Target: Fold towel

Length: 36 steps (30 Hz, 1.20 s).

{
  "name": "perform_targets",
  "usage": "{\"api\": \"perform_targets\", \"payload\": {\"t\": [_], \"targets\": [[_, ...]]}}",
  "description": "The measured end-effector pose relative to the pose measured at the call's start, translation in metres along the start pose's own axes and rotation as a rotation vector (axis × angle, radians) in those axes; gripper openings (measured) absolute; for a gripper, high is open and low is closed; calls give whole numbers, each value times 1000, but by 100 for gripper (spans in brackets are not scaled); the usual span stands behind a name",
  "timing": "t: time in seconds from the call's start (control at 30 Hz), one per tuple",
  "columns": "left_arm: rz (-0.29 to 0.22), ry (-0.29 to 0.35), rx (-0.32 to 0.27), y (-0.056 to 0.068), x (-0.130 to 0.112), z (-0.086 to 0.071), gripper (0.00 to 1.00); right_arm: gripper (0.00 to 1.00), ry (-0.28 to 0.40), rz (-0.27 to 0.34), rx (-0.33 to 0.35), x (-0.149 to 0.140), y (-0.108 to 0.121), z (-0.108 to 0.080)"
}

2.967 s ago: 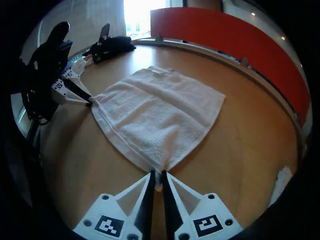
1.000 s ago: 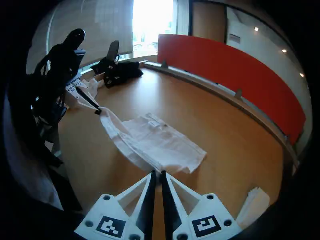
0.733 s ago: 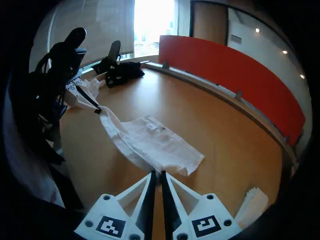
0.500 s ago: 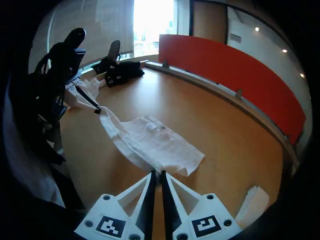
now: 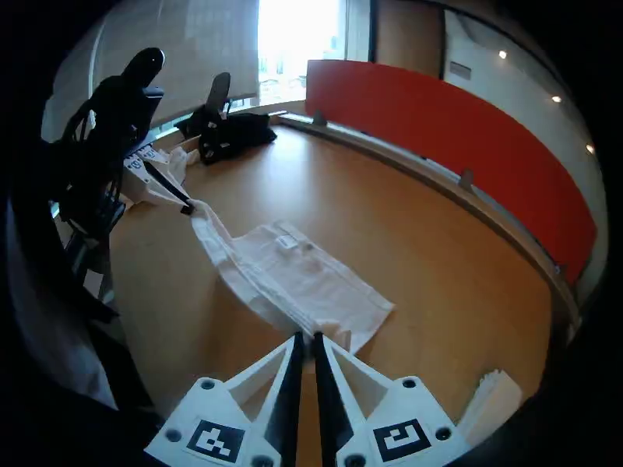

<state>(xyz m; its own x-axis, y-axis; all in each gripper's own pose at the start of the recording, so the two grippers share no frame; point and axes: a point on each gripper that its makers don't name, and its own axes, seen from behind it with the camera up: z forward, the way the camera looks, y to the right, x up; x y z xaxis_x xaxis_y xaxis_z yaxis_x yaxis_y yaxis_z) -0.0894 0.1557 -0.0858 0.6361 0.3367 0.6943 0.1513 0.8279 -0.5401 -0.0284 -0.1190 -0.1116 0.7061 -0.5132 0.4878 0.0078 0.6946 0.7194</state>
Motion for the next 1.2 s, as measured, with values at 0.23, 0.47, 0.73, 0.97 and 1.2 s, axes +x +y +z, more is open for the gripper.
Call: {"api": "perform_targets", "payload": {"t": [0.23,0.47,0.73,0.97,1.2], "targets": [[-19,-23,25,-10,6,19,8,10,-26,13,-9,0,17,18],[-20,-44,40,-16,10,37,8,10,-45,22,-37,-2,36,34],[-28,-62,48,-21,9,51,8,10,-62,45,-33,-8,43,46],[-36,-78,60,-28,5,67,8,10,-82,53,-30,-14,47,59],[-53,-90,81,-35,0,88,8,10,-105,78,-37,-22,53,78]]}}
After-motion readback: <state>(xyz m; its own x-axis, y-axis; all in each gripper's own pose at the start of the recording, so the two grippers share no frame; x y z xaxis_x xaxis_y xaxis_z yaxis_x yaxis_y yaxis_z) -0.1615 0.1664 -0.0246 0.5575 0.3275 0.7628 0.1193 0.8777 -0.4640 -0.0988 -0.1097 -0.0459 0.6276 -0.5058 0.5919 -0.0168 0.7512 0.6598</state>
